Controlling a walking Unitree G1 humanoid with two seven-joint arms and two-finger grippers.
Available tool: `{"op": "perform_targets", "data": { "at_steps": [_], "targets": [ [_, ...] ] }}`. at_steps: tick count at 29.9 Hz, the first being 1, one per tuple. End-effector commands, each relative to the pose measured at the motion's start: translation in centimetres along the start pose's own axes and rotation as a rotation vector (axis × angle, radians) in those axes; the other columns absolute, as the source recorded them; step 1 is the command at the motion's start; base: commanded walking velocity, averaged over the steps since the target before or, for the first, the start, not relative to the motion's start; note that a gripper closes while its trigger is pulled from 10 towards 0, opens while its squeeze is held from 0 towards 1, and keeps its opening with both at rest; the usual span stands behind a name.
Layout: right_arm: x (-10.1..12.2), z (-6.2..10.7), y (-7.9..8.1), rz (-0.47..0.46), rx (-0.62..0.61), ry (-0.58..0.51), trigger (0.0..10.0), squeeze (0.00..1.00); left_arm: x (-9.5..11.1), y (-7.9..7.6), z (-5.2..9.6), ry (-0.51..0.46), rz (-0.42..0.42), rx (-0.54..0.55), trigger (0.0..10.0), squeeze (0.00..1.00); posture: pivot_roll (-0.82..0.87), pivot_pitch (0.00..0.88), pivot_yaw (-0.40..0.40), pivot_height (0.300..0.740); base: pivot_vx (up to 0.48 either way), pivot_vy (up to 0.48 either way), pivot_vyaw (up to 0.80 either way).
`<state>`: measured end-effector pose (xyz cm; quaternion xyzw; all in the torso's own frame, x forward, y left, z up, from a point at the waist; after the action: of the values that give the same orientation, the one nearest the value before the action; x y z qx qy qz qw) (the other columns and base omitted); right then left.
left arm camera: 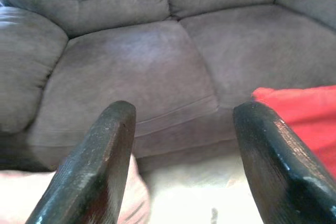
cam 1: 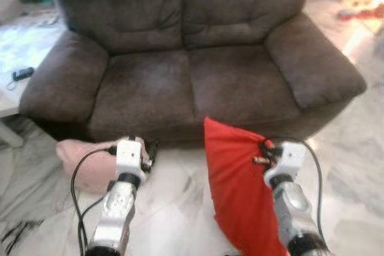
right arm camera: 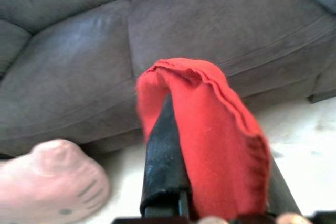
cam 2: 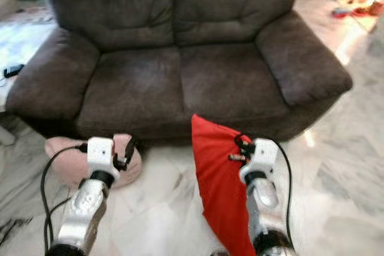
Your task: Move the pillow to the sofa from floor
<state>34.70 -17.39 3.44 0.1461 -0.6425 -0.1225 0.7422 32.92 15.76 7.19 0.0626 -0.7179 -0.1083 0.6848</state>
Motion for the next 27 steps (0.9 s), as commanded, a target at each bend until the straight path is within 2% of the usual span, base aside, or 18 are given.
{"op": "perform_targets", "data": {
  "at_steps": [1,14,27],
  "targets": [
    [3.3,-0.6,0.1,0.035,0.021,-0.125,10.0,0.0,0.2,-0.4,0.0,-0.009,0.012,-0.01,10.0,0.0,-0.08,0.096,0.081,0.74,0.0,0.0,-0.8],
    [3.5,-0.6,-0.1,0.04,0.01,-0.138,10.0,0.0,0.4,-0.4,-0.1,-0.021,0.005,-0.029,10.0,0.0,-0.08,0.074,0.092,0.74,0.0,0.0,-0.8],
    [4.3,-0.6,0.0,0.073,0.037,-0.165,10.0,0.0,0.3,-0.6,-0.2,-0.017,-0.008,-0.039,10.0,0.0,-0.09,0.047,0.086,0.74,0.0,0.0,0.0]
  ]
}}
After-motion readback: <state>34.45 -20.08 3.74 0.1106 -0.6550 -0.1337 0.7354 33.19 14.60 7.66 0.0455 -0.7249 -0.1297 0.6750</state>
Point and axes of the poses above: a point about 5 cm out from each wrist's last joint towards the gripper, its own z axis pointing back from the gripper into the wrist, its own x axis along the axis of the wrist's last joint, y = z × x, the point moved 4 cm from there along -z, pointing out of the wrist towards the gripper, and after that the axes turned 10 degrees about -z, right-handed, at the moved point
